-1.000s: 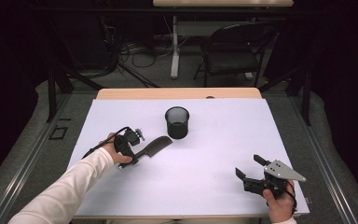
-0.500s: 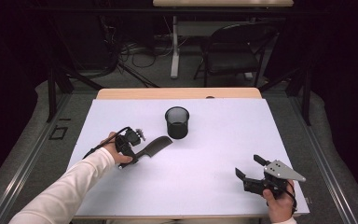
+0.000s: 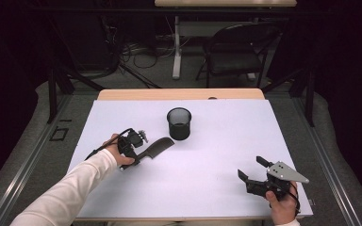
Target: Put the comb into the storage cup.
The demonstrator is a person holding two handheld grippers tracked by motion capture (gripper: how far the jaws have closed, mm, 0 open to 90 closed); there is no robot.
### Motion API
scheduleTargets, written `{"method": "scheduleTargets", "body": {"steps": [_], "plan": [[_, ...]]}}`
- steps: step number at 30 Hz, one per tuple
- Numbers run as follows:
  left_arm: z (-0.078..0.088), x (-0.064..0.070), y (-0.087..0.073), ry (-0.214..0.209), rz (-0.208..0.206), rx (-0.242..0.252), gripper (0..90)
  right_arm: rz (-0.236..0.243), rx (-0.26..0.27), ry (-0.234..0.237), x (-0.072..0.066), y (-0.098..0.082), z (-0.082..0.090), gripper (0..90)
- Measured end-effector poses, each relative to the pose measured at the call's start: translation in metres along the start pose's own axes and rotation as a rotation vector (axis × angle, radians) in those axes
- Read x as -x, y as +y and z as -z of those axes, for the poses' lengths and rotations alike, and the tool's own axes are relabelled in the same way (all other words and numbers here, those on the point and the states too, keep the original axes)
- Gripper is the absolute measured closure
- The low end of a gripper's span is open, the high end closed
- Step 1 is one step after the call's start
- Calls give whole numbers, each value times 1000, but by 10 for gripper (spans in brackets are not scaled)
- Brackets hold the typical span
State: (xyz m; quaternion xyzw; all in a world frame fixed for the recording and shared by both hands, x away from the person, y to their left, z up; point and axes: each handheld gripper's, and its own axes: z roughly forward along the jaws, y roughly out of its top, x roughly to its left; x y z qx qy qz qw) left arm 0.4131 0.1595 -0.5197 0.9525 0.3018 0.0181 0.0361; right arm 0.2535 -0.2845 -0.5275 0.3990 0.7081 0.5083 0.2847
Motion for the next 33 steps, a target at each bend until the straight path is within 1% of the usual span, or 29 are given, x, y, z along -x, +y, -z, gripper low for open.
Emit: {"method": "scheduleTargets", "body": {"steps": [3, 6, 10, 11, 13, 16, 23, 25, 33], "plan": [[-1, 1, 1, 5, 2, -11, 627, 0, 0, 0, 0, 0, 0, 143], [-2, 1, 2, 6, 4, -11, 630, -1, -1, 1, 0, 0, 0, 143], [-3, 2, 2, 10, 1, -12, 636, -3, 1, 2, 0, 0, 0, 143], [-3, 1, 2, 8, -5, -17, 639, -3, 1, 2, 0, 0, 0, 143], [-4, 1, 2, 11, -4, -21, 641, -1, -2, 2, 0, 0, 0, 143], [-4, 1, 3, 6, 1, -23, 644, -3, 2, 3, 0, 0, -1, 143], [-4, 1, 3, 1, -7, -23, 675, -5, -2, 5, -1, 0, -1, 143], [-4, 1, 3, -4, -7, -30, 675, -4, -2, 6, -1, 0, -1, 143], [-4, -1, 3, -18, 3, -25, 684, 1, -7, 6, 0, 0, -1, 143]]}}
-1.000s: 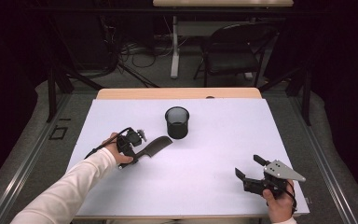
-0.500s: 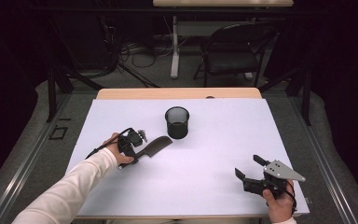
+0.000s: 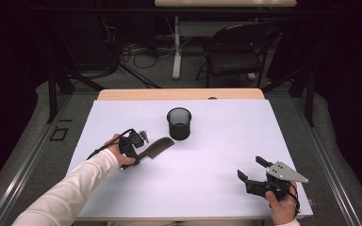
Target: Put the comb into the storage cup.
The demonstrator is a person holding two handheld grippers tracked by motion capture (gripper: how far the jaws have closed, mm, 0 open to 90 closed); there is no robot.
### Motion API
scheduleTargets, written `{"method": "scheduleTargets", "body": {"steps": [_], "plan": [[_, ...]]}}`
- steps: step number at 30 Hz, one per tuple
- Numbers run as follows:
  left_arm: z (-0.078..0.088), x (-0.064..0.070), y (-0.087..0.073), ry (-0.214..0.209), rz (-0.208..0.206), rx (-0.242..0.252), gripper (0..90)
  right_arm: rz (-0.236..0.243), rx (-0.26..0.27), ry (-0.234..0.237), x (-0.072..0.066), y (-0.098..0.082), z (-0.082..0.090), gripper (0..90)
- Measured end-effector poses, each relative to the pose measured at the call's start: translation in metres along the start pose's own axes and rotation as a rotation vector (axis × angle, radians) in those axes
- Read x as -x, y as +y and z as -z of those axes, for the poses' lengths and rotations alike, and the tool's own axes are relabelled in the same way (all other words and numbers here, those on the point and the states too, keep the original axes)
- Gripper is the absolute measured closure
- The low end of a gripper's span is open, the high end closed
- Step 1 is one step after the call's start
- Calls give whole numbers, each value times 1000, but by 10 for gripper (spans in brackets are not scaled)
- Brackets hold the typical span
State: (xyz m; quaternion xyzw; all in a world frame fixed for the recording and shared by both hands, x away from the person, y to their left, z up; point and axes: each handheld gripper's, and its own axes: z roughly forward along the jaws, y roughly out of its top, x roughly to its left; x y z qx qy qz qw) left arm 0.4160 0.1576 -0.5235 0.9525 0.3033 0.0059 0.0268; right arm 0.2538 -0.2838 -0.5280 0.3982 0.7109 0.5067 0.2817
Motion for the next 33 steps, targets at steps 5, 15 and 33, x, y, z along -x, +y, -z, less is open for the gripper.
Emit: {"method": "scheduleTargets", "body": {"steps": [5, 15, 33], "plan": [[0, -1, 0, -7, 3, -2, 691, 2, 0, 2, 0, 0, 0, 143], [0, -2, 0, -19, 4, 1, 708, 3, -4, 3, 0, 0, 0, 143], [0, -1, 0, -9, 12, 1, 727, 6, -6, 4, -1, 0, -1, 143]]}}
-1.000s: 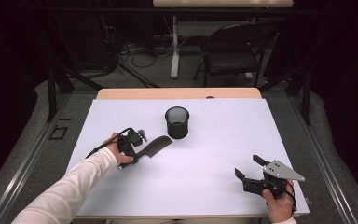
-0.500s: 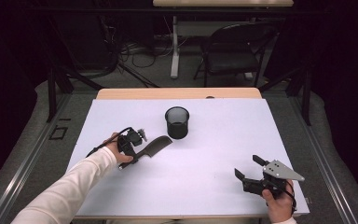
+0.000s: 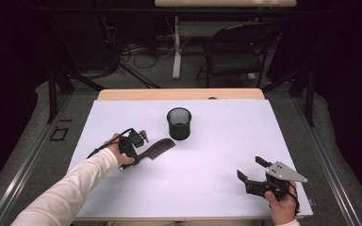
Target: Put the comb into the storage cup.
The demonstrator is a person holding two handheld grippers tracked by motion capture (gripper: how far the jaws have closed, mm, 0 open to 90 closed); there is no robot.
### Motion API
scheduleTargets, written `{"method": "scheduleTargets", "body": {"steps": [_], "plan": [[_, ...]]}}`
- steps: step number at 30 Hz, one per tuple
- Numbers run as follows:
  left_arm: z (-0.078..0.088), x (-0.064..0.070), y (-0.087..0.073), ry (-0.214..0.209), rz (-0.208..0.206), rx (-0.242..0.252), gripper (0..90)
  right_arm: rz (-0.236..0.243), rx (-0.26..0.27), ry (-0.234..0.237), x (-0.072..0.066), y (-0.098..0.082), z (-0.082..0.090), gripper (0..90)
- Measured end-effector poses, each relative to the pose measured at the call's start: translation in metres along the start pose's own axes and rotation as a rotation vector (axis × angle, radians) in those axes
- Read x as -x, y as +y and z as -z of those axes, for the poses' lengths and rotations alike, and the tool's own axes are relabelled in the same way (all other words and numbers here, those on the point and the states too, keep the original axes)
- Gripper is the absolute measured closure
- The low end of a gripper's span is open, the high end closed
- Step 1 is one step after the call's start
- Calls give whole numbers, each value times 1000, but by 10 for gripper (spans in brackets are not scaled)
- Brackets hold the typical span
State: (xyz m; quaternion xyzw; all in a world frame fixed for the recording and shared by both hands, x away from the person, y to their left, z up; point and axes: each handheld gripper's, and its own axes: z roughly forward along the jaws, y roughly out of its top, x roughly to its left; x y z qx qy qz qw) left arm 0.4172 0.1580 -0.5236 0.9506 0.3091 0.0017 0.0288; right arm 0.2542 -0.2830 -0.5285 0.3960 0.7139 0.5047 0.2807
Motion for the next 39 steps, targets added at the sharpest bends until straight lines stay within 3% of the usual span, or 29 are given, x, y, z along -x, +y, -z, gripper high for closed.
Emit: {"method": "scheduleTargets", "body": {"steps": [32, 39], "plan": [[4, 1, -2, -6, 37, 10, 729, 1, -3, -2, 0, 0, 0, 143], [9, 0, -4, -31, 59, 21, 730, 2, -4, -1, 0, 0, 0, 143]]}}
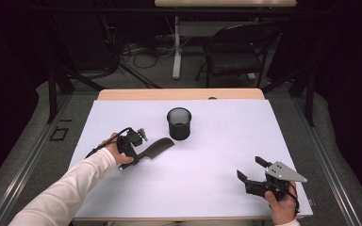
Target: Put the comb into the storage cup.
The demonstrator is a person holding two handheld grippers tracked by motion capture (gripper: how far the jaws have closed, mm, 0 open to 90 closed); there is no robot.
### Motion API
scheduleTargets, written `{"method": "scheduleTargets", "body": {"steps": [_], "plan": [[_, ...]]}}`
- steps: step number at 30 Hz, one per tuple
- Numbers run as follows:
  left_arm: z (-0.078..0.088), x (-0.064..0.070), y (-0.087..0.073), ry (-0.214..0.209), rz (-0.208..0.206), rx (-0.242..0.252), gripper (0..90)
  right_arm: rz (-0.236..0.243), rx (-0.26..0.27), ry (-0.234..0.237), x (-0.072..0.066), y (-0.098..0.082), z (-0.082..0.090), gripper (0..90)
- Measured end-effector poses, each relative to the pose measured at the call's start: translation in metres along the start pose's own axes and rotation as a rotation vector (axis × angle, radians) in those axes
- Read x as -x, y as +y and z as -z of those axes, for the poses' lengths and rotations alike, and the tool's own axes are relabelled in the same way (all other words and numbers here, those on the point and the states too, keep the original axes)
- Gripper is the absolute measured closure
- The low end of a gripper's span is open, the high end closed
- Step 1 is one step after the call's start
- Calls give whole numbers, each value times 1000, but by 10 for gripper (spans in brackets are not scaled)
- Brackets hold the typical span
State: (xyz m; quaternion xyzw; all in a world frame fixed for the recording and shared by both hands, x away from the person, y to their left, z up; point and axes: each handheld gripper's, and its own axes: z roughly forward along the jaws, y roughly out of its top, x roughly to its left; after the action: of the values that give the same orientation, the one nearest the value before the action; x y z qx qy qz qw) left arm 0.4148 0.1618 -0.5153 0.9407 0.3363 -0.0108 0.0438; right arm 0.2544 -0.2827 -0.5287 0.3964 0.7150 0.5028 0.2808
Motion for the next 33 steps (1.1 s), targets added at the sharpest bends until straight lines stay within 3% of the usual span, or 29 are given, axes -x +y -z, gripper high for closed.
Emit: {"method": "scheduleTargets", "body": {"steps": [6, 19, 33], "plan": [[7, 0, -4, 9, 14, 19, 729, 3, -3, 0, 0, 0, 0, 143], [24, 0, -12, -17, 24, 56, 729, 0, -2, 1, -1, 0, -2, 143], [47, -2, -15, 0, 23, 106, 729, 1, -8, 2, -2, -1, -2, 143]]}}
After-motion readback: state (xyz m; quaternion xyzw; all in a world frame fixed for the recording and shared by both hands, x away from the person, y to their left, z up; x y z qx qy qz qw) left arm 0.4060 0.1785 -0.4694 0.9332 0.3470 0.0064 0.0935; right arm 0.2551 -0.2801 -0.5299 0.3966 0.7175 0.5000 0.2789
